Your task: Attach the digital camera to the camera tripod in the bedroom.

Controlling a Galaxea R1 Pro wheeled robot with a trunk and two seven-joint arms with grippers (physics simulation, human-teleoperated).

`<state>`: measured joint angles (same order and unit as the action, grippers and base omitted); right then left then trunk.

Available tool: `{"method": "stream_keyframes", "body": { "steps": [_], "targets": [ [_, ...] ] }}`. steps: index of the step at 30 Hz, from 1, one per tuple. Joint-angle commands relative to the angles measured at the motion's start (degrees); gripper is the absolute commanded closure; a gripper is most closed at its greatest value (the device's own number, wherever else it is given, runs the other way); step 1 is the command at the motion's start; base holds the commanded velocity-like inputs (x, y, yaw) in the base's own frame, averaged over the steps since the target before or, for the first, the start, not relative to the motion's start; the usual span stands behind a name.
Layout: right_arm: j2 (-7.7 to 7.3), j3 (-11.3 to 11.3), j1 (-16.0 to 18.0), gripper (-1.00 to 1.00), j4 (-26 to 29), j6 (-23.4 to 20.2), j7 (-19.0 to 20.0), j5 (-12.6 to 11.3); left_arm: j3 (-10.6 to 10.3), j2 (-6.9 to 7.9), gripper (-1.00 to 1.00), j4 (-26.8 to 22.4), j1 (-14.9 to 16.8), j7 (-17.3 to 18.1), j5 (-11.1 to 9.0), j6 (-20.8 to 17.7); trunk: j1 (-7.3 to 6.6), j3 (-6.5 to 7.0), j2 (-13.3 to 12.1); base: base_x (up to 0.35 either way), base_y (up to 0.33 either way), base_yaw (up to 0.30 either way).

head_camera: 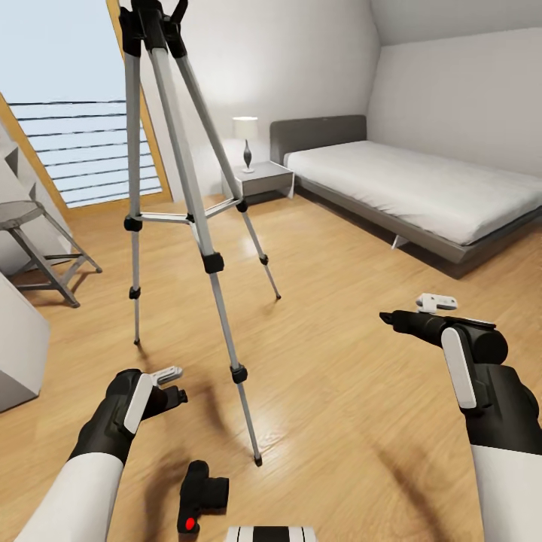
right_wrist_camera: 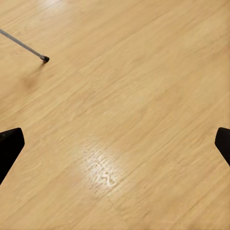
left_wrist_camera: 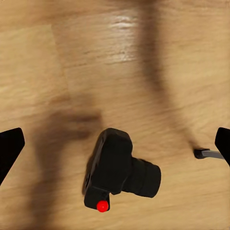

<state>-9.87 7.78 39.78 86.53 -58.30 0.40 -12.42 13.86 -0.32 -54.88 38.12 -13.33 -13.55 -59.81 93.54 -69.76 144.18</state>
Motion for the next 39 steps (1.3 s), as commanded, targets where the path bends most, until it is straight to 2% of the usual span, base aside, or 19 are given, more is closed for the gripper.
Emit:
{"method": "stream_keyframes", "body": {
  "steps": [1,9,22,39],
  "targets": [
    [-0.01,0.04,0.04,-1.00,0.04,-0.25,0.04,-0.15,0.10,-0.03,-1.00,-0.05,0.03,-0.52,-0.61,-0.19,-0.01,-0.05,0.02,0.000,0.000,-0.017],
    [0.02,0.03,0.04,-1.00,0.04,-0.30,0.04,-0.15,0.01,-0.03,-1.00,-0.01,-0.02,-0.69,-0.62,-0.19,-0.01,-0.05,0.02,-0.039,0.000,-0.008],
    [0.03,0.04,0.04,-1.00,0.04,-0.32,0.04,-0.15,-0.13,-0.03,-1.00,0.08,-0.06,-0.70,-0.67,-0.19,-0.01,-0.05,0.02,-0.182,0.000,-0.002],
    [0.02,0.04,0.04,-1.00,-0.11,-0.25,0.04,-0.13,-0.17,-0.11,-1.00,0.07,-0.03,-0.96,-0.60,-0.19,-0.01,-0.05,0.02,-0.015,0.000,0.000]
  ]
}}
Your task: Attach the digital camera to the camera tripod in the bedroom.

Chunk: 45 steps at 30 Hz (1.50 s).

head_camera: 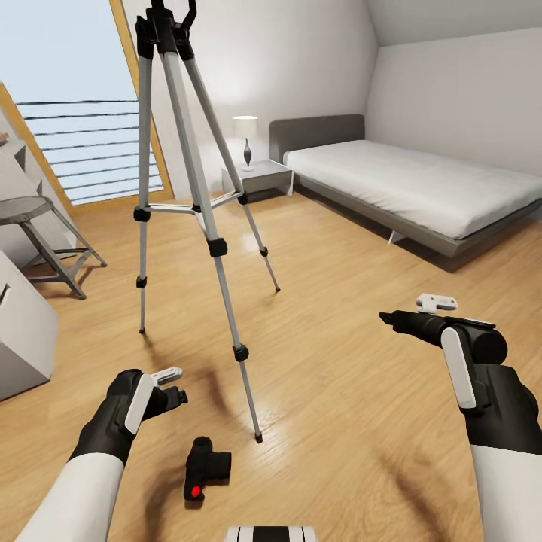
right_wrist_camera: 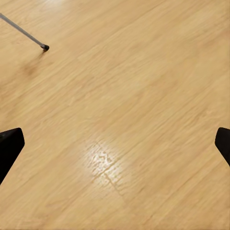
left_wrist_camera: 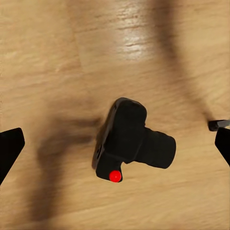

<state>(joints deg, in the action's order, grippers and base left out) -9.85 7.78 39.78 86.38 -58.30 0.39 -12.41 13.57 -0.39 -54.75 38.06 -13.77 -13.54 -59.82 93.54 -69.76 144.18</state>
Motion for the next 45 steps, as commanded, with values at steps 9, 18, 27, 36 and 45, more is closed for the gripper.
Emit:
{"method": "stream_keyframes", "body": {
  "steps": [9,18,27,36,45],
  "targets": [
    [0.00,0.04,0.03,-1.00,0.14,-0.21,0.10,-0.20,0.62,-0.08,-1.00,-0.28,0.07,-0.44,-0.65,-0.18,-0.01,-0.05,0.02,0.000,0.000,0.000],
    [0.02,0.04,0.03,-1.00,0.18,-0.21,0.08,-0.22,0.82,-0.05,-1.00,-0.74,0.06,-0.44,-0.94,-0.18,-0.01,-0.05,0.02,0.000,0.000,0.000],
    [0.08,-0.03,0.03,-1.00,0.21,-0.30,0.11,-0.24,0.41,0.30,-1.00,-0.86,-0.30,-0.49,-0.46,-0.18,-0.01,-0.05,0.02,0.131,0.000,0.000],
    [0.09,-0.04,0.03,-1.00,0.19,-0.30,0.09,-0.25,1.26,0.63,-1.00,-2.60,-0.56,-0.46,-1.06,-0.18,0.07,-0.71,0.06,0.046,0.000,0.000],
    [0.09,-0.01,0.00,-1.00,0.10,-0.31,-0.01,-0.25,0.94,0.38,-1.00,-3.46,-0.20,-0.54,-1.04,-0.18,0.30,-2.71,0.18,0.006,0.000,0.000]
  ]
}}
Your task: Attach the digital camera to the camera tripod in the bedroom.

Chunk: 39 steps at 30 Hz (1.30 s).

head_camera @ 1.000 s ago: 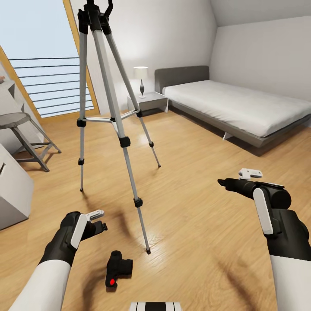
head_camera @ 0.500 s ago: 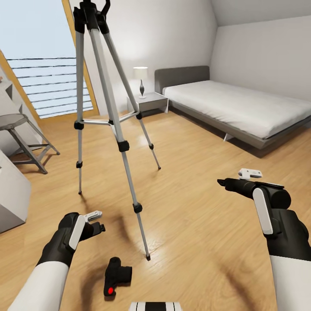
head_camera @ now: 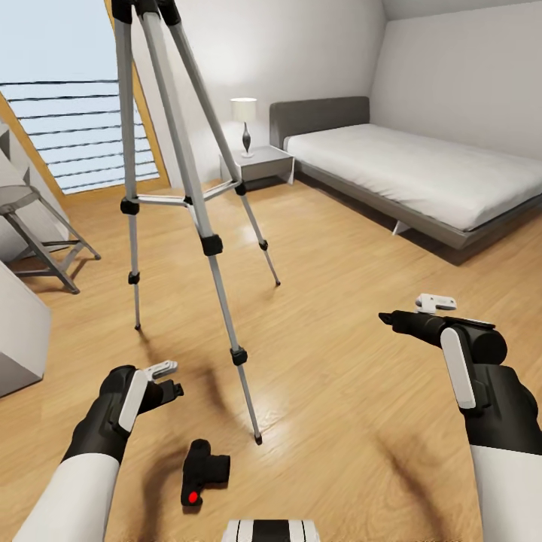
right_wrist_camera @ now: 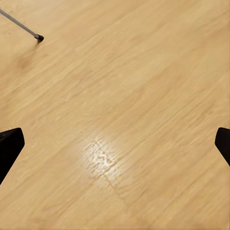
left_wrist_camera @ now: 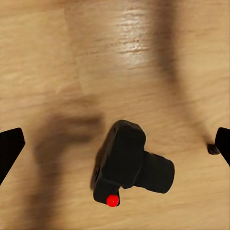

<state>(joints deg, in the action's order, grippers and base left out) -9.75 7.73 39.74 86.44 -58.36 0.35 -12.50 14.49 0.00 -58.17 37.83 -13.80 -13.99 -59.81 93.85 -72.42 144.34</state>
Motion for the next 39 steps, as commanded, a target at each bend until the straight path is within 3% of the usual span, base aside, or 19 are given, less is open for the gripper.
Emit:
{"method": "stream_keyframes", "body": {
  "steps": [1,13,21,23,29,39],
  "targets": [
    [-0.01,0.05,0.03,-1.00,0.01,-0.25,0.03,-0.15,-0.16,0.02,-1.00,0.12,0.12,-0.53,-0.55,-0.19,0.01,-0.27,0.04,0.002,0.000,0.000],
    [0.14,0.01,-0.09,-1.00,-0.21,-0.26,0.04,-0.14,-3.47,1.42,-1.00,1.16,0.82,-0.37,-0.39,-0.19,0.32,-2.93,0.20,0.000,0.000,0.000],
    [0.10,0.01,-0.02,-1.00,-0.04,-0.18,0.22,-0.20,-4.88,1.72,-1.00,3.67,3.83,-0.05,-0.61,-0.19,0.53,-4.71,0.30,0.000,0.000,0.000],
    [0.08,0.01,0.00,-1.00,-0.02,-0.15,0.27,-0.21,-4.94,1.72,-1.00,4.22,4.32,-0.04,-0.61,-0.19,0.58,-5.15,0.33,0.000,0.000,0.000],
    [0.70,-0.38,-1.89,-1.00,0.38,-1.64,0.43,-0.51,-2.99,3.69,-1.00,2.26,2.37,-0.08,-2.15,-0.19,0.58,-5.14,0.33,0.000,0.000,0.000],
    [0.70,-0.38,-1.89,-1.00,0.38,-1.64,0.43,-0.51,-2.84,3.79,-1.00,-0.95,-0.77,-0.08,-2.25,-0.19,0.58,-5.14,0.33,0.000,0.000,0.000]
  ]
}}
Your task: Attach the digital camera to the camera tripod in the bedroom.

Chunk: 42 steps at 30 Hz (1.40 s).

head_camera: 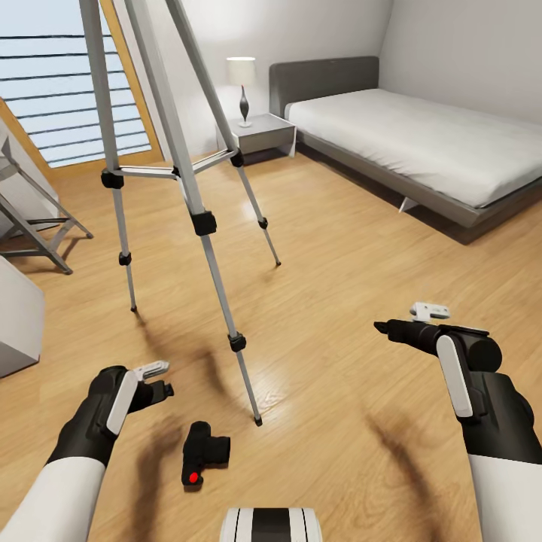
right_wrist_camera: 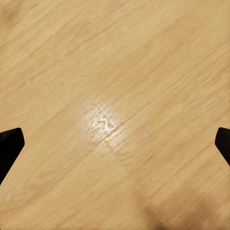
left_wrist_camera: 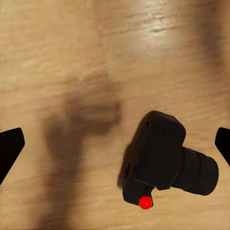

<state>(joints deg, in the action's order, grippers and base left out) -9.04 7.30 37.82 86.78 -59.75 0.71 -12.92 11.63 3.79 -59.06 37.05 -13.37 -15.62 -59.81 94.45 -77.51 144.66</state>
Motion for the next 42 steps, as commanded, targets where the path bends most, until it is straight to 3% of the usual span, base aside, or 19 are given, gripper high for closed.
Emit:
{"method": "stream_keyframes", "body": {
  "steps": [1,15,26,42],
  "targets": [
    [-0.01,0.05,0.03,-1.00,0.04,-0.25,0.07,-0.10,0.02,0.00,-1.00,-0.38,0.01,-0.51,-0.62,-0.19,-0.01,-0.04,0.02,0.000,0.000,0.000],
    [-0.01,0.05,0.03,-1.00,0.04,-0.25,0.07,-0.10,0.02,0.00,-1.00,-4.88,0.01,-0.51,-0.62,-0.19,-0.01,-0.04,0.02,0.000,0.000,0.000],
    [-0.01,0.05,0.03,-1.00,0.04,-0.25,0.07,-0.10,0.02,0.00,-1.00,-5.03,0.01,-0.51,-0.62,-0.19,-0.01,-0.04,0.02,0.000,0.000,0.000],
    [0.24,-0.20,2.50,-1.00,1.02,0.53,0.08,-0.09,-1.15,-0.95,-1.00,0.13,5.15,-0.17,1.35,-0.14,0.40,-3.59,0.23,0.000,0.000,0.000]
  ]
}}
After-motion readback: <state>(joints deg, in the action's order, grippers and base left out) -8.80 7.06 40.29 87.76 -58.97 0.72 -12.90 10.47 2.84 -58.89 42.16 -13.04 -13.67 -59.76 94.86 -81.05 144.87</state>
